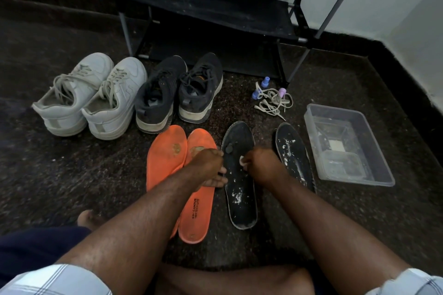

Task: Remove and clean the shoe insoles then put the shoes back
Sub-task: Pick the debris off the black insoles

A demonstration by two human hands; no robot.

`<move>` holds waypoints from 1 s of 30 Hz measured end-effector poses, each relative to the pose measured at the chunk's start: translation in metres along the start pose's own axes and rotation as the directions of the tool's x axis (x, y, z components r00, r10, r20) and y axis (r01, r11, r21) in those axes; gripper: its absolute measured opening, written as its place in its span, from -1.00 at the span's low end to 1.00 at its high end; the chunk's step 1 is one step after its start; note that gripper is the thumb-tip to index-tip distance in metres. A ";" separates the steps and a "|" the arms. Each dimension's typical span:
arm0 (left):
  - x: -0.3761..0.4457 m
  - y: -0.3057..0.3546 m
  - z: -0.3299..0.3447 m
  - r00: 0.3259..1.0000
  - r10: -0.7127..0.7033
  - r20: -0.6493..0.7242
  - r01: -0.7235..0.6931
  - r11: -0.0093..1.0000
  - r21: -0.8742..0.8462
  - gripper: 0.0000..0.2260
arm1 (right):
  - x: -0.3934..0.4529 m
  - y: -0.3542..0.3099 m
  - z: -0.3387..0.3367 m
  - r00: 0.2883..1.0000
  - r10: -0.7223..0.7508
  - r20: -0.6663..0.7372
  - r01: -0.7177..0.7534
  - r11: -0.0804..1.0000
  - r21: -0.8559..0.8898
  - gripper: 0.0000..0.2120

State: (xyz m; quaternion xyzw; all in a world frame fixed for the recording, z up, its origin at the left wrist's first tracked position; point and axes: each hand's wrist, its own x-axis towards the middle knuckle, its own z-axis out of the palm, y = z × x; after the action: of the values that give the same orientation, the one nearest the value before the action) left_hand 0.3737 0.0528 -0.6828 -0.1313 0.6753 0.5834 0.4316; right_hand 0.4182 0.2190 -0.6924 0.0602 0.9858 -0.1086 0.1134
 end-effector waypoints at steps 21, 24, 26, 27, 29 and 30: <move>0.000 -0.001 0.001 1.000 0.007 0.015 -0.007 1.000 0.012 -0.70 | -0.004 0.000 -0.002 0.997 0.054 -0.052 -0.052 0.997 0.053 -0.82; 0.000 -0.001 0.000 1.000 0.001 0.018 -0.001 1.000 0.005 -0.69 | -0.007 -0.005 0.005 0.998 0.061 -0.034 -0.061 0.998 -0.024 -0.83; 0.001 -0.001 0.000 1.000 -0.002 0.020 0.002 1.000 0.001 -0.69 | -0.012 -0.011 0.009 1.000 0.006 0.014 -0.006 0.998 -0.059 -0.83; 0.001 0.000 0.000 1.000 0.001 0.020 -0.002 1.000 0.002 -0.69 | -0.012 -0.010 0.008 1.000 -0.017 0.019 0.018 0.999 -0.050 -0.81; 0.000 0.000 0.000 1.000 0.006 0.021 -0.006 1.000 0.013 -0.70 | -0.007 -0.004 0.005 1.000 -0.017 -0.017 0.017 1.000 -0.001 -0.82; 0.000 0.000 0.000 1.000 0.004 0.024 -0.005 1.000 0.016 -0.69 | -0.005 -0.002 0.004 0.999 -0.009 -0.050 0.010 1.000 0.008 -0.84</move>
State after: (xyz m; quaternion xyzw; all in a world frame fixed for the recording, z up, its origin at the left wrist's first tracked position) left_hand 0.3739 0.0529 -0.6832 -0.1191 0.6751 0.5804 0.4396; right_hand 0.4237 0.2157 -0.6947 0.0587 0.9881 -0.1116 0.0881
